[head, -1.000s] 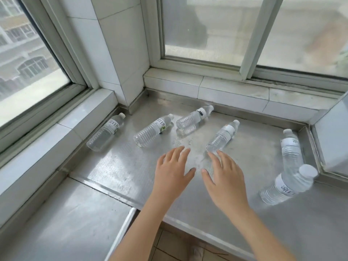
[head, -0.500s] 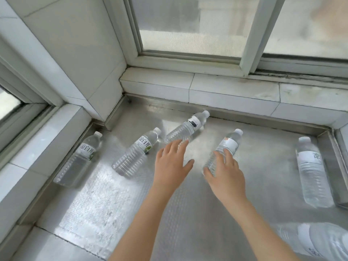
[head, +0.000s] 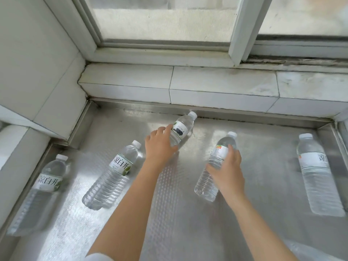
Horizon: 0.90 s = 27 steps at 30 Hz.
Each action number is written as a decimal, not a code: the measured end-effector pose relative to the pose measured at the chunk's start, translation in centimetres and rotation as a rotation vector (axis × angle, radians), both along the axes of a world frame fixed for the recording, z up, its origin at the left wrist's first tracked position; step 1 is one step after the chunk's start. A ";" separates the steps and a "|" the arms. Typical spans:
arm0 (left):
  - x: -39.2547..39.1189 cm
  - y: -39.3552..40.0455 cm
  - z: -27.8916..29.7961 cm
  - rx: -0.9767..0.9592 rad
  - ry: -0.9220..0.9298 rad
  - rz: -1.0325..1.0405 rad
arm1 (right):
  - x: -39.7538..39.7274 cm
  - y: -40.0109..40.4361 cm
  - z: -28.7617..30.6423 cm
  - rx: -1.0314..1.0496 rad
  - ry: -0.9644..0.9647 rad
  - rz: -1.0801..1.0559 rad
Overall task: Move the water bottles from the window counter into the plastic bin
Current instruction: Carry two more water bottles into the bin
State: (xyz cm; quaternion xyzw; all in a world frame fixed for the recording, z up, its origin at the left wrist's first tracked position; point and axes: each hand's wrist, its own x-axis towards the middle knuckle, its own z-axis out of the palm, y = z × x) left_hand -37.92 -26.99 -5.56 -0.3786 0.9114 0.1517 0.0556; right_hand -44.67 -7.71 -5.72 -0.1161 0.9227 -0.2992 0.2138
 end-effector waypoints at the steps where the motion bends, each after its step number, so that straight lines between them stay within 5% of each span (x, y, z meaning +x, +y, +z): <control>1: -0.4 -0.2 -0.1 0.045 -0.018 0.004 | -0.1 -0.1 -0.1 -0.033 -0.031 -0.043; 13: -1.6 -0.7 -0.4 0.210 0.107 0.149 | -0.8 -0.8 -0.7 -0.287 -0.314 -0.366; 27: 3.8 2.9 3.3 0.492 0.391 0.393 | 1.6 0.3 2.4 -0.536 -0.404 -0.321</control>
